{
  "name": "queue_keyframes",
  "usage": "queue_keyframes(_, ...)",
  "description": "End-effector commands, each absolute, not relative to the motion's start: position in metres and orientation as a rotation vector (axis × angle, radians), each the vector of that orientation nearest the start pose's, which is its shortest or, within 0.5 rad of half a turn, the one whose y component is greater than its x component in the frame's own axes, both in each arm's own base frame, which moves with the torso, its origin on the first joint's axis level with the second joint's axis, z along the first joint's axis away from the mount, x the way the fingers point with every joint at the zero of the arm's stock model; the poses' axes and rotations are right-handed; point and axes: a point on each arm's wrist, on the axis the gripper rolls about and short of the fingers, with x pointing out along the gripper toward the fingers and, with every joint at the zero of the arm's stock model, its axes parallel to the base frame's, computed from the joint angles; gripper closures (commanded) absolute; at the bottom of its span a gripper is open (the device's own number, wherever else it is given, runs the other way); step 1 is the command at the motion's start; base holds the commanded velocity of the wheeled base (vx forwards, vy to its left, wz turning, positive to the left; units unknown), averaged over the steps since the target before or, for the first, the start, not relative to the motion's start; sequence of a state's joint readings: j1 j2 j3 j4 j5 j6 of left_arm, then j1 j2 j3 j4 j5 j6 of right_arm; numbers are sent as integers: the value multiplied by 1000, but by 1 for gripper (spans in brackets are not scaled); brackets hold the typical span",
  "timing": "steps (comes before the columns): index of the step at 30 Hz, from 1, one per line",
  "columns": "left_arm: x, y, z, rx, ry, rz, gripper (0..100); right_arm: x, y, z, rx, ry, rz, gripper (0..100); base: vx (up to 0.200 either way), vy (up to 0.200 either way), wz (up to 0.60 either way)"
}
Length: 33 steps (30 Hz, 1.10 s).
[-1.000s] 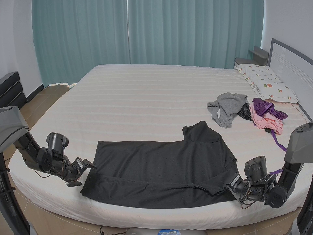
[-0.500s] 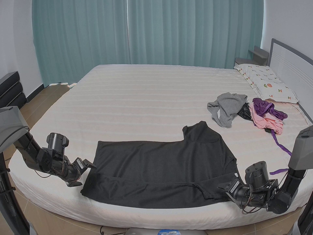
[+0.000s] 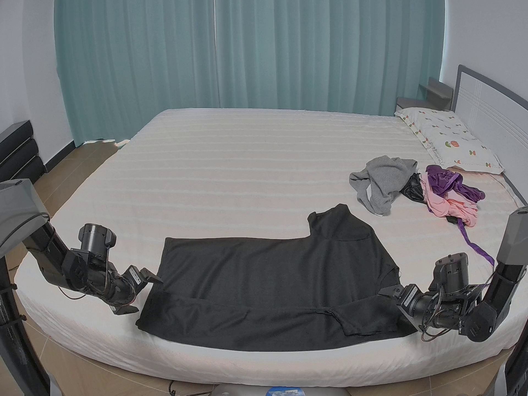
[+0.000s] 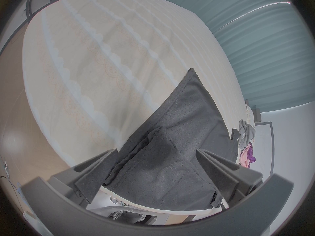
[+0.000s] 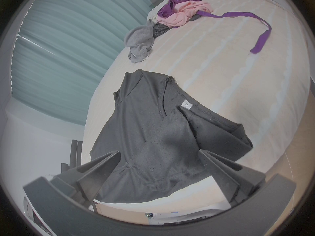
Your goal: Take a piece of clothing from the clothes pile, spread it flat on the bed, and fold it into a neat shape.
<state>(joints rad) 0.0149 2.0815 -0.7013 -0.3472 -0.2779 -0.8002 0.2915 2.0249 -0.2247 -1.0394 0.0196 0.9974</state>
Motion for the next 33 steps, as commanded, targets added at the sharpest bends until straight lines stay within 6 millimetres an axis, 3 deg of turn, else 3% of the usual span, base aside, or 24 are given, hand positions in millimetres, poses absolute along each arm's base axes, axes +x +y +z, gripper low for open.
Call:
queue_keyframes(1,306,-1,17,-874,1076,187,0,240,66,-7,812,879,-111,0,0,0,0)
queue_keyframes(12,306,-1,17,-874,1075,187,0,254,66,-32,671,867,12,0,0,0,0)
queue_keyframes(25,306,-1,17,-872,1074,187,0,261,50,-32,646,827,-15,0,0,0,0)
queue_keyframes(26,306,-1,17,-872,1074,187,0,260,50,-33,646,829,-16,100,0,0,0)
queue_keyframes(33,307,-1,17,-872,1071,190,0,252,48,-29,646,838,-22,100,0,0,0)
